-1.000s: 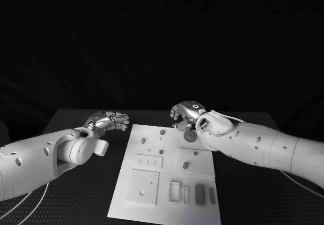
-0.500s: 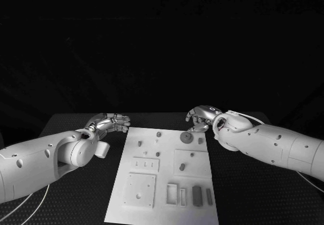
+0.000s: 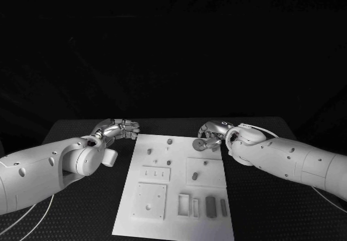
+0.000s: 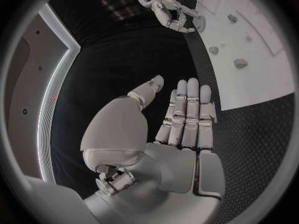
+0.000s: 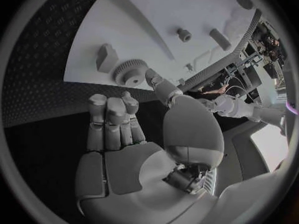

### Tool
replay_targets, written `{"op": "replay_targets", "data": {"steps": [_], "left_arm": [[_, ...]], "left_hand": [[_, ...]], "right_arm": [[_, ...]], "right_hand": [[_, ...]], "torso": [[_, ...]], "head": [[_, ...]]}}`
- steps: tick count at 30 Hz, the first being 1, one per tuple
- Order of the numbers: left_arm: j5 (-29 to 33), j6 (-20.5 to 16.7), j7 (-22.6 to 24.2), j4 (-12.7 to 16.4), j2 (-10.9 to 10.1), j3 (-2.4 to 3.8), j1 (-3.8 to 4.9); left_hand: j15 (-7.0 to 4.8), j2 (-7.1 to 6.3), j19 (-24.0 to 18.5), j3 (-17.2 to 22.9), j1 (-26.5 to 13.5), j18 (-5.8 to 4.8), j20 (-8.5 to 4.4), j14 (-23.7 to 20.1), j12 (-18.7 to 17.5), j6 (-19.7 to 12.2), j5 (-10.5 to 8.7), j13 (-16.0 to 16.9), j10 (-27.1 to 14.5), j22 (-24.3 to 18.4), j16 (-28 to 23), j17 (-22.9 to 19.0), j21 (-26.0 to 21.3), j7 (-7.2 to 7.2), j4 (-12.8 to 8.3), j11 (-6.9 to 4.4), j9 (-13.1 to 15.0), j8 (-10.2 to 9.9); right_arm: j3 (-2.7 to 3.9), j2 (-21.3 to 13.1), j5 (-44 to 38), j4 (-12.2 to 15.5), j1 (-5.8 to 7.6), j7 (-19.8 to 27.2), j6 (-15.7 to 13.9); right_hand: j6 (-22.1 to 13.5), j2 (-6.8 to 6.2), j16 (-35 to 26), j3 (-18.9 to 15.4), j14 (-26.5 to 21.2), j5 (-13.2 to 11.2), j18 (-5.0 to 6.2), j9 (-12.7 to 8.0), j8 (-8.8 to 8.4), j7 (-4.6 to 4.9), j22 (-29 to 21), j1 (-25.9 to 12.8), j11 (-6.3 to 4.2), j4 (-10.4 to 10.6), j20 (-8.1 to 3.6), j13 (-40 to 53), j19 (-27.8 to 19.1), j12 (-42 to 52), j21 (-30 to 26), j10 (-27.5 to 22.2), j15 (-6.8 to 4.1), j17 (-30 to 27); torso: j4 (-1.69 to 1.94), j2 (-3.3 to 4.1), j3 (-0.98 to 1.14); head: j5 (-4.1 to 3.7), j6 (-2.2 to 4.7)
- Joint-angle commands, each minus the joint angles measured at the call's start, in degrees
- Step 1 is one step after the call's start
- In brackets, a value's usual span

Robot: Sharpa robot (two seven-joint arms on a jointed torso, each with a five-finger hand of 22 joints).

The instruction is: Assemble the parts on the task board

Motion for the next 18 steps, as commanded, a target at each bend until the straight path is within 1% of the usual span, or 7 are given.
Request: {"op": "replay_targets", "data": {"steps": [1,5,8,10,12,15,18], "left_arm": [[-0.3,1.0,0.6,0.0,0.1,0.05,0.05],[-0.3,1.0,0.6,0.0,0.1,0.05,0.05],[-0.3,1.0,0.6,0.0,0.2,0.05,0.05],[-0.3,1.0,0.6,0.1,0.1,0.05,0.05],[-0.3,1.0,0.6,0.2,0.1,0.05,0.05],[-0.3,1.0,0.6,0.1,0.1,0.05,0.05],[-0.3,1.0,0.6,0.1,0.1,0.05,0.05]], "left_hand": [[0.03,-0.16,-0.4,0.0,-0.5,0.98,-0.09,0.0,-0.4,-0.2,0.1,0.1,-0.4,1.3,0.1,0.0,0.2,0.07,-0.4,0.03,0.1,-0.3],[0.03,-0.15,-0.4,0.0,-0.5,0.97,-0.1,0.0,-0.4,-0.2,0.1,0.1,-0.4,1.3,0.1,0.0,0.2,0.08,-0.4,0.03,0.1,-0.3],[0.03,-0.14,-0.4,0.0,-0.6,0.97,-0.1,0.0,-0.4,-0.2,0.1,0.1,-0.4,1.3,0.1,0.0,0.2,0.08,-0.4,0.04,0.1,-0.3],[0.03,-0.13,-0.4,0.0,-0.6,0.96,-0.1,0.0,-0.4,-0.2,0.1,0.1,-0.4,1.3,0.1,0.0,0.2,0.08,-0.4,0.04,0.1,-0.3],[0.03,-0.13,-0.4,0.0,-0.6,0.96,-0.1,0.0,-0.4,-0.2,0.1,0.1,-0.4,1.3,0.1,0.0,0.2,0.08,-0.4,0.04,0.1,-0.3],[0.03,-0.12,-0.4,0.0,-0.6,0.95,-0.1,0.0,-0.4,-0.2,0.1,0.1,-0.4,1.3,0.1,0.0,0.2,0.09,-0.4,0.05,0.1,-0.3],[0.03,-0.12,-0.5,0.0,-0.6,0.95,-0.1,0.0,-0.4,-0.2,0.1,0.1,-0.4,1.3,0.1,0.0,0.2,0.09,-0.4,0.05,0.1,-0.3]], "right_arm": [[0.0,0.4,-0.1,-0.2,-0.23,1.0,1.4],[-0.02,0.8,-0.4,-0.6,-0.32,1.1,1.4],[-0.03,1.0,-0.4,-1.2,-0.33,1.1,1.6],[-0.03,1.1,-0.4,-1.5,-0.37,1.1,1.7],[-0.03,1.1,-0.4,-1.7,-0.38,1.2,1.8],[-0.03,1.1,-0.4,-1.9,-0.39,1.2,2.2],[-0.04,1.1,-0.4,-2.1,-0.4,1.2,2.7]], "right_hand": [[0.4,0.38,0.4,-0.2,0.2,0.3,2.74,0.0,-0.16,0.37,0.2,-0.3,0.49,0.0,-0.41,0.4,0.1,0.8,0.4,-0.7,0.17,0.3],[0.7,0.78,0.5,0.2,0.4,0.1,2.74,0.0,-0.01,0.31,0.3,0.0,0.44,0.0,-0.53,0.5,0.3,1.5,0.6,-0.6,0.15,0.6],[1.0,1.05,0.5,0.5,0.4,-0.1,2.74,0.1,0.11,0.24,0.3,0.0,0.38,0.1,-0.58,0.6,0.4,1.7,0.6,-0.5,0.11,0.8],[1.1,1.35,0.6,0.9,0.4,-0.3,2.74,0.1,0.18,0.2,0.4,0.1,0.34,0.1,-0.62,0.6,0.5,1.9,0.7,-0.4,0.08,1.0],[1.3,1.7,0.6,1.5,0.4,-0.7,2.74,0.0,0.25,0.15,0.4,0.3,0.29,0.2,-0.64,0.5,0.6,2.1,0.7,-0.4,0.04,1.2],[1.9,2.36,0.6,3.0,0.5,-1.6,2.74,0.1,0.45,0.1,0.4,0.6,0.25,0.4,-0.67,0.4,0.7,2.3,0.7,-0.3,0.01,1.5],[2.4,2.6,0.5,4.7,0.5,-1.9,2.74,0.1,0.65,0.03,0.5,0.8,0.19,0.6,-0.65,0.3,0.7,2.5,0.7,-0.3,-0.05,1.8]], "torso": [[0.06,0.05,0.0],[0.06,0.03,0.0],[0.13,0.02,0.0],[0.08,-0.01,-0.04],[0.04,0.0,-0.04],[-0.02,0.01,0.01],[-0.04,-0.01,0.01]], "head": [[-0.02,-0.22],[0.17,-0.42],[0.11,-0.49],[0.13,-0.55],[0.16,-0.53],[0.29,-0.71],[0.27,-0.76]]}}
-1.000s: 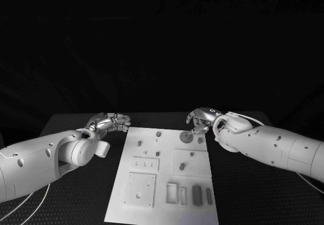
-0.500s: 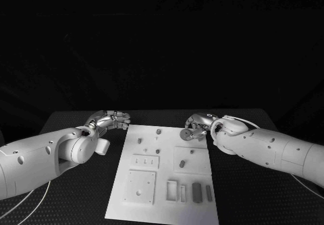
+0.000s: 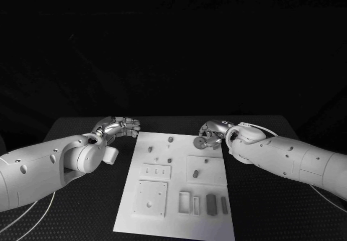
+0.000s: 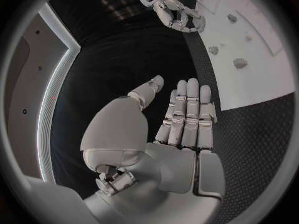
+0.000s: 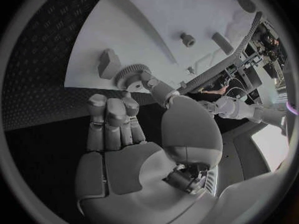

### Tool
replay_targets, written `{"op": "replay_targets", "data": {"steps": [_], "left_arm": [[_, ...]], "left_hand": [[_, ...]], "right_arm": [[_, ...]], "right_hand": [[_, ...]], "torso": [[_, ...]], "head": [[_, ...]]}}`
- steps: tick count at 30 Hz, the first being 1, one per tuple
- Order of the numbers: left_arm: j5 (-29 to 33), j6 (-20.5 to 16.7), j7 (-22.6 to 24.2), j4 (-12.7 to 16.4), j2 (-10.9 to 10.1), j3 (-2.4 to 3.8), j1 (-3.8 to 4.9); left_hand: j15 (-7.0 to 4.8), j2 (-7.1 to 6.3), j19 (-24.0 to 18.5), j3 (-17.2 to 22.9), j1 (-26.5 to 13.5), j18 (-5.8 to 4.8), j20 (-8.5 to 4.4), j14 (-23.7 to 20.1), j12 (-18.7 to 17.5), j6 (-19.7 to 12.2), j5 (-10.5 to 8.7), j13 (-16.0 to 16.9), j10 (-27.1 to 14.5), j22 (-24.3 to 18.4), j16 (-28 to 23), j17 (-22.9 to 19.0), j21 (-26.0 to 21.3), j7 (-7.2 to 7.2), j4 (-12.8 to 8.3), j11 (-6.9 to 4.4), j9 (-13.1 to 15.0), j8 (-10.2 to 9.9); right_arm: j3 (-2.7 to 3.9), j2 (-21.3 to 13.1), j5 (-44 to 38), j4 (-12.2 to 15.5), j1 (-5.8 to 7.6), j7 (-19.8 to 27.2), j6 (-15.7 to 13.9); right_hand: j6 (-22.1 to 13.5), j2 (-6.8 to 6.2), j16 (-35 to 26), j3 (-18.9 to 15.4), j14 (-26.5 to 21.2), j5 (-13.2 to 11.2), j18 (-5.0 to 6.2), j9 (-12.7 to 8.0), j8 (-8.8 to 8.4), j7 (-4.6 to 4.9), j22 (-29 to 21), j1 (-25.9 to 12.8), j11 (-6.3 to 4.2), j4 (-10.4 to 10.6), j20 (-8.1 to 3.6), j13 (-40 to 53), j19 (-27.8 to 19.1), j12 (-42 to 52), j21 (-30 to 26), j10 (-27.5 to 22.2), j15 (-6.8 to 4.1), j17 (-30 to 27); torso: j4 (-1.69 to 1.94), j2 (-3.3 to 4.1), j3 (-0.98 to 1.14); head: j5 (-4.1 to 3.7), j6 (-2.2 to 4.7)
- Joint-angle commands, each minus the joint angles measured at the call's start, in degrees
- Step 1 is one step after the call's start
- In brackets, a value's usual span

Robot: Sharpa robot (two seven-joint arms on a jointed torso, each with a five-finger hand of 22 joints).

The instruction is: Assemble the parts on the task board

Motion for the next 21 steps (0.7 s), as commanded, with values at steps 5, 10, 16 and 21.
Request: {"op": "replay_targets", "data": {"steps": [5,10,16,21], "left_arm": [[-0.2,0.9,0.5,0.1,0.1,0.05,0.05],[-0.2,0.8,0.5,0.1,0.0,0.05,0.06],[-0.2,0.8,0.5,0.1,0.1,0.05,0.06],[-0.2,0.8,0.4,0.2,-0.1,0.05,0.06]], "left_hand": [[0.03,-0.11,-0.5,0.0,-0.6,0.94,-0.11,0.0,-0.4,-0.2,0.09,0.1,-0.4,1.3,0.1,0.1,0.2,0.1,-0.4,0.05,0.1,-0.4],[0.03,-0.11,-0.5,0.0,-0.7,0.93,-0.11,0.0,-0.4,-0.2,0.09,0.1,-0.4,1.3,0.1,0.1,0.2,0.11,-0.4,0.06,0.1,-0.4],[0.03,-0.11,-0.5,0.1,-0.7,0.92,-0.12,0.0,-0.4,-0.2,0.1,0.1,-0.4,1.3,0.1,0.1,0.2,0.11,-0.4,0.06,0.1,-0.4],[0.02,-0.1,-0.5,0.1,-0.6,0.92,-0.13,0.0,-0.4,-0.2,0.1,0.1,-0.4,1.3,0.2,0.1,0.2,0.12,-0.4,0.06,0.1,-0.4]], "right_arm": [[-0.07,-0.1,-0.4,-0.2,-0.12,0.6,2.7],[-0.14,0.3,-1.3,-0.5,-0.27,0.6,2.3],[-0.26,0.7,-2.2,-0.8,-0.62,0.3,2.3],[-0.4,1.0,-4.1,-1.2,-1.0,0.1,2.2]], "right_hand": [[2.3,1.56,-0.1,4.8,0.6,-0.3,3.06,0.1,0.59,0.7,0.2,0.4,-0.09,0.6,-0.28,-0.4,0.5,0.6,0.4,-0.3,-0.29,0.6],[2.5,1.59,-0.2,6.3,0.7,-0.3,3.06,0.0,0.59,0.68,0.4,0.5,-0.09,0.3,-0.25,-0.5,0.4,0.7,0.5,-0.3,-0.3,0.8],[2.5,0.7,-0.2,6.0,0.8,0.0,3.06,0.0,0.58,0.7,0.5,-0.4,-0.07,0.0,-0.22,-0.6,0.6,0.9,0.7,-0.2,-0.28,1.0],[2.4,0.3,-0.3,4.9,0.8,1.1,3.06,0.0,0.56,0.7,0.6,-1.2,-0.07,-0.4,-0.24,-0.8,0.6,1.1,0.8,-0.3,-0.28,1.3]], "torso": [[-0.06,-0.05,0.02],[-0.08,-0.05,0.06],[-0.03,-0.03,0.05],[-0.01,-0.02,0.02]], "head": [[-0.03,-0.25],[-0.09,-0.17],[-0.05,-0.4],[-0.03,-0.51]]}}
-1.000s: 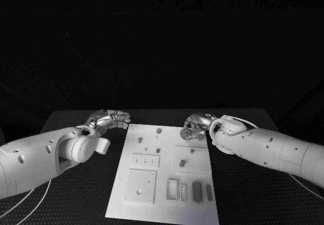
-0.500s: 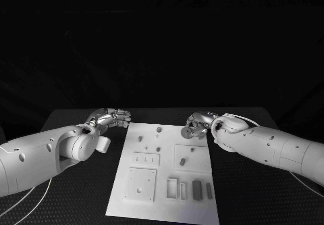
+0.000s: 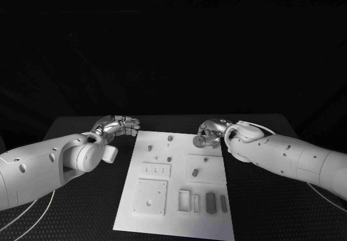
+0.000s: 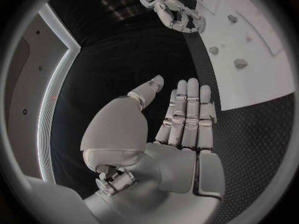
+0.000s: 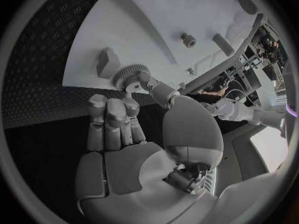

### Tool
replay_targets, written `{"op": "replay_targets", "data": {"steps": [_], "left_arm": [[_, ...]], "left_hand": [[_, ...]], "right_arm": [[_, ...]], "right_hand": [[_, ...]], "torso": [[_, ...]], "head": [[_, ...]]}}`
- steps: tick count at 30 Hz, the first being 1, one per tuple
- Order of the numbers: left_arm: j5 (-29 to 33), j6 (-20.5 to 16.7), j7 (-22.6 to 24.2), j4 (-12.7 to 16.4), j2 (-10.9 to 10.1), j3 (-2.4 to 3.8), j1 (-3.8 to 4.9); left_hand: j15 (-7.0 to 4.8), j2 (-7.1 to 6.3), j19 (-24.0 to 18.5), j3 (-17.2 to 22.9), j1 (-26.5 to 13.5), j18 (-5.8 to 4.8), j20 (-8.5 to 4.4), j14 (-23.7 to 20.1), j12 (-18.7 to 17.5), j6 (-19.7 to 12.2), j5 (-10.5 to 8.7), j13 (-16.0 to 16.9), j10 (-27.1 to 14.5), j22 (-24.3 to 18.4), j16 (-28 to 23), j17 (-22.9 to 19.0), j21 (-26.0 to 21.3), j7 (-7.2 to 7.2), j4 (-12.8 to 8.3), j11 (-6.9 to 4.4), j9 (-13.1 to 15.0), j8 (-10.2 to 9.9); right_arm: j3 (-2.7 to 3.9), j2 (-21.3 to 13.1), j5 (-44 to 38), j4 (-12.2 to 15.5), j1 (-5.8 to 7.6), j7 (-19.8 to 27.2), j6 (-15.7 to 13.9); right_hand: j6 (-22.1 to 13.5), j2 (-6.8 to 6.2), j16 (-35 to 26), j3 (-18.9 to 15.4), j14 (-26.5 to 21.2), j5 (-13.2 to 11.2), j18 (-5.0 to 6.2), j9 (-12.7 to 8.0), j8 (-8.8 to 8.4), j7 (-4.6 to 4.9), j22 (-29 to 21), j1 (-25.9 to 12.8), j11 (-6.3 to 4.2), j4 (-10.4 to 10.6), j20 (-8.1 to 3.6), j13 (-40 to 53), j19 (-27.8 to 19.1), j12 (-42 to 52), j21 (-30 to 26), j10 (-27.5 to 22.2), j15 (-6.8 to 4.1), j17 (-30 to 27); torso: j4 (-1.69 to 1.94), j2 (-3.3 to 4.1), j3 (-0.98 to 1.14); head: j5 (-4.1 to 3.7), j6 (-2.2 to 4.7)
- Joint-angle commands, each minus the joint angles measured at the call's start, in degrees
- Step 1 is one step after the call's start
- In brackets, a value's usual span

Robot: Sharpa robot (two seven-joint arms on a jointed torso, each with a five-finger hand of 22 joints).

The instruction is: Assemble the parts on the task board

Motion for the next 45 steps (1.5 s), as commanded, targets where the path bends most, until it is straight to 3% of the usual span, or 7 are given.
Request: {"op": "replay_targets", "data": {"steps": [1,12,23,34,45], "left_arm": [[-0.2,0.7,0.5,0.2,-0.1,0.05,0.05],[-0.3,0.7,0.4,0.3,-0.1,0.05,0.06],[-0.3,0.5,0.4,0.4,-0.2,0.05,0.06],[-0.4,0.3,0.4,0.6,-0.3,0.06,0.07],[-0.4,0.1,0.4,0.4,-0.3,0.07,0.08]], "left_hand": [[0.02,-0.1,-0.3,0.1,-0.6,0.92,0.09,0.0,-0.2,-0.2,0.1,0.1,-0.4,1.2,0.2,0.1,0.2,0.12,-0.4,0.06,0.1,-0.4],[0.01,-0.09,-0.3,0.1,-0.6,0.91,0.07,0.0,-0.2,-0.2,0.12,0.1,-0.5,1.2,0.2,0.1,0.2,0.13,-0.5,0.06,0.1,-0.4],[0.01,-0.08,-0.3,0.2,-0.5,0.9,0.05,0.0,-0.2,-0.2,0.13,0.1,-0.5,1.2,0.2,0.1,0.2,0.14,-0.5,0.06,0.1,-0.4],[0.0,-0.08,-0.3,0.2,-0.5,0.89,0.05,0.0,-0.2,-0.2,0.13,0.1,-0.4,1.2,0.2,0.1,0.3,0.16,-0.6,0.06,0.1,-0.4],[-0.01,-0.09,-0.3,0.2,-0.6,0.87,0.04,0.0,-0.2,-0.2,0.13,0.2,-0.4,1.2,0.2,0.1,0.3,0.17,-0.6,0.06,0.1,-0.4]], "right_arm": [[-0.52,0.2,-3.3,-0.4,-0.9,-0.5,1.9],[-1.21,0.6,-8.4,-0.9,-1.58,-0.9,1.0],[-1.66,0.7,-11.8,-0.5,-1.63,-0.7,-0.4],[-1.65,-0.3,-13.3,1.7,-1.55,-1.8,-4.7],[-1.23,0.3,-18.5,6.3,1.08,-6.0,-9.2]], "right_hand": [[2.0,0.11,-0.3,-0.4,0.4,0.4,3.09,-0.2,-0.16,1.09,0.1,-0.6,-0.03,0.0,-0.06,-0.1,0.2,0.2,0.2,-0.3,-0.06,0.1],[3.7,0.5,-0.4,-0.2,0.6,0.0,3.09,0.2,0.73,0.58,0.1,-0.4,-0.49,0.2,-0.15,-0.4,0.4,0.3,0.2,0.0,-0.44,0.5],[7.2,0.66,-0.7,1.6,0.8,-0.9,3.09,0.9,2.39,-0.58,0.2,-0.7,-1.55,1.1,-0.09,-1.1,0.7,0.3,0.1,0.8,-1.36,1.0],[8.4,0.38,-0.9,1.8,1.0,-0.9,3.09,1.2,2.85,-1.04,0.2,-1.5,-1.99,1.8,-0.08,-1.4,1.0,0.3,0.2,1.2,-1.73,1.2],[9.0,-0.85,-1.1,3.0,1.3,-1.0,3.09,1.3,2.92,-1.33,0.3,-1.3,-2.29,2.7,-0.36,-1.6,1.5,0.2,0.3,1.9,-2.02,1.4]], "torso": [[0.04,0.04,-0.02],[0.03,-0.03,-0.02],[-0.02,-0.08,-0.06],[0.0,-0.07,-0.08],[-0.02,-0.11,-0.03]], "head": [[0.04,-0.14],[0.12,-0.4],[-0.13,-0.44],[-0.12,-0.22],[0.09,0.45]]}}
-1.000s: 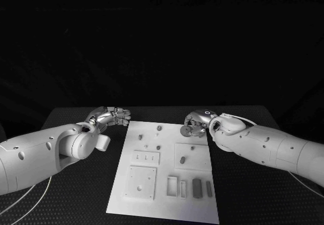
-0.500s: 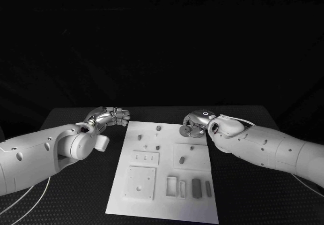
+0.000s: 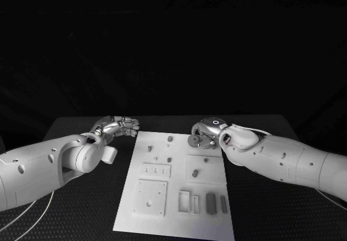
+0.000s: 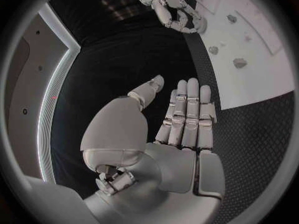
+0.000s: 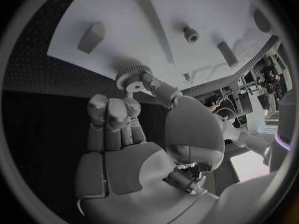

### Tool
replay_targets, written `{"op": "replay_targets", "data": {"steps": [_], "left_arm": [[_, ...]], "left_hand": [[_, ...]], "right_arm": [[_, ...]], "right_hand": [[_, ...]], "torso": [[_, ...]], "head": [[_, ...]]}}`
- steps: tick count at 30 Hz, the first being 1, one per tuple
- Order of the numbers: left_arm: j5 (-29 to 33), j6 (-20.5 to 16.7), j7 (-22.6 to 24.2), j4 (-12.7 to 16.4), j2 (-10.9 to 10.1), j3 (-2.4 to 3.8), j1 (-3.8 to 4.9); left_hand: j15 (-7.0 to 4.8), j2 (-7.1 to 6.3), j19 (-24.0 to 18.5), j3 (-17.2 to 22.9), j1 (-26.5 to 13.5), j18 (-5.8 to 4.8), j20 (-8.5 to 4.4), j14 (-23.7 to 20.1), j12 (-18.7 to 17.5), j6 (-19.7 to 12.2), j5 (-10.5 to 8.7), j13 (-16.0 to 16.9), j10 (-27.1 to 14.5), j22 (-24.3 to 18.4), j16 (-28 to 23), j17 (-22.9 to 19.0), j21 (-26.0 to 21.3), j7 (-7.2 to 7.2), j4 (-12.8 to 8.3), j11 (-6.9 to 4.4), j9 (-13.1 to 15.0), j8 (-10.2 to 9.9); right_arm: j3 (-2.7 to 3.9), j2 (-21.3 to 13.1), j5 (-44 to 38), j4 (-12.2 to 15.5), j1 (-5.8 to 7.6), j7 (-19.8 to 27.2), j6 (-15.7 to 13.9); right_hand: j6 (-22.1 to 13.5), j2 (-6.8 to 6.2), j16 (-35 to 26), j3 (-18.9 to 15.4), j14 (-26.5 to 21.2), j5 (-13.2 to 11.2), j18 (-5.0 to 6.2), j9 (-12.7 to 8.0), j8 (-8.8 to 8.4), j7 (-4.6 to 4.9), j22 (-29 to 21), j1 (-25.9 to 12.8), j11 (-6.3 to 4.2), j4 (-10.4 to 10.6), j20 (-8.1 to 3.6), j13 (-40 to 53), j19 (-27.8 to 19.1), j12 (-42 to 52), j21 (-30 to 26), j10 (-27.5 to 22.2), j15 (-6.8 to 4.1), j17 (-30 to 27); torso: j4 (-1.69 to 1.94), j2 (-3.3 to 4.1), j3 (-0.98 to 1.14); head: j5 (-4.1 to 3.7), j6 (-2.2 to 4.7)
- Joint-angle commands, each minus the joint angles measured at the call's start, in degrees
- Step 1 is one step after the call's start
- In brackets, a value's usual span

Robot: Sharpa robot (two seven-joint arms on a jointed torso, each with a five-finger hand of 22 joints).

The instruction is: Assemble the parts on the task board

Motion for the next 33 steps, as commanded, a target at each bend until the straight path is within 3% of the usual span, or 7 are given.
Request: {"op": "replay_targets", "data": {"steps": [1,13,17,25,33], "left_arm": [[-0.3,0.2,0.5,0.1,0.1,0.06,0.07],[-0.3,0.2,0.5,0.2,0.3,0.06,0.07],[-0.3,0.2,0.5,0.2,0.6,0.06,0.07],[-0.3,0.3,0.4,0.0,1.1,0.06,0.07],[-0.3,0.4,0.4,-0.2,1.2,0.06,0.07]], "left_hand": [[-0.01,-0.09,-0.3,-0.1,-0.6,0.87,0.03,0.0,-0.2,-0.2,0.13,0.1,-0.4,1.3,0.2,0.1,0.3,0.17,-0.3,0.06,0.1,-0.2],[-0.01,-0.1,-0.3,0.0,-0.6,0.86,0.02,0.0,-0.2,-0.2,0.14,0.1,-0.4,1.3,0.2,0.1,0.3,0.17,-0.3,0.06,0.1,-0.2],[-0.01,-0.1,-0.3,0.0,-0.6,0.85,0.02,0.0,-0.2,-0.2,0.14,0.1,-0.4,1.2,0.2,0.1,0.3,0.17,-0.4,0.06,0.1,-0.2],[-0.01,-0.08,-0.3,0.0,-0.6,0.84,0.01,0.0,-0.2,-0.2,0.14,0.1,-0.4,1.2,0.2,0.1,0.3,0.17,-0.4,0.06,0.1,-0.3],[-0.02,-0.08,-0.3,0.0,-0.6,0.84,0.01,0.0,-0.2,-0.2,0.13,0.1,-0.4,1.2,0.2,0.1,0.4,0.18,-0.4,0.06,0.2,-0.3]], "right_arm": [[0.07,0.4,-5.3,1.4,0.52,-3.6,-2.3],[-0.03,4.9,-10.4,3.8,0.71,-6.4,-3.8],[-0.58,7.0,-11.5,3.1,0.55,-6.9,-4.3],[-1.81,9.8,-11.6,1.4,-0.04,-6.7,-3.5],[-2.28,11.1,-11.6,0.0,-0.43,-6.7,-2.7]], "right_hand": [[8.1,-0.82,-0.4,0.3,0.1,-0.2,3.1,0.0,-0.14,-0.44,0.1,0.0,-0.24,0.4,-0.07,-0.1,0.4,0.2,0.4,0.3,-0.49,0.1],[8.4,-2.17,-0.6,1.5,0.3,-0.4,3.1,0.1,-0.12,-0.58,0.1,0.3,-0.38,1.6,-0.34,-0.3,0.9,0.1,0.5,0.8,-0.63,0.2],[8.4,-2.38,-0.6,1.7,0.4,-0.4,3.1,0.1,-0.12,-0.59,0.1,0.4,-0.4,1.8,-0.37,-0.4,0.9,0.1,0.5,0.8,-0.63,0.2],[8.4,-2.7,-0.7,2.0,0.4,-0.5,3.1,0.2,-0.14,-0.61,0.1,0.5,-0.41,2.1,-0.42,-0.4,1.0,0.0,0.5,0.9,-0.64,0.2],[8.4,-2.69,-0.7,2.1,0.4,-0.5,3.1,0.2,-0.16,-0.59,0.1,0.4,-0.4,2.2,-0.42,-0.4,1.0,0.0,0.5,0.9,-0.64,0.2]], "torso": [[-0.02,-0.03,0.03],[0.03,0.04,-0.03],[0.17,0.06,-0.08],[0.44,0.12,-0.17],[0.72,0.26,-0.38]], "head": [[0.1,0.27],[0.9,0.89],[1.1,1.11],[1.08,0.9],[1.02,0.8]]}}
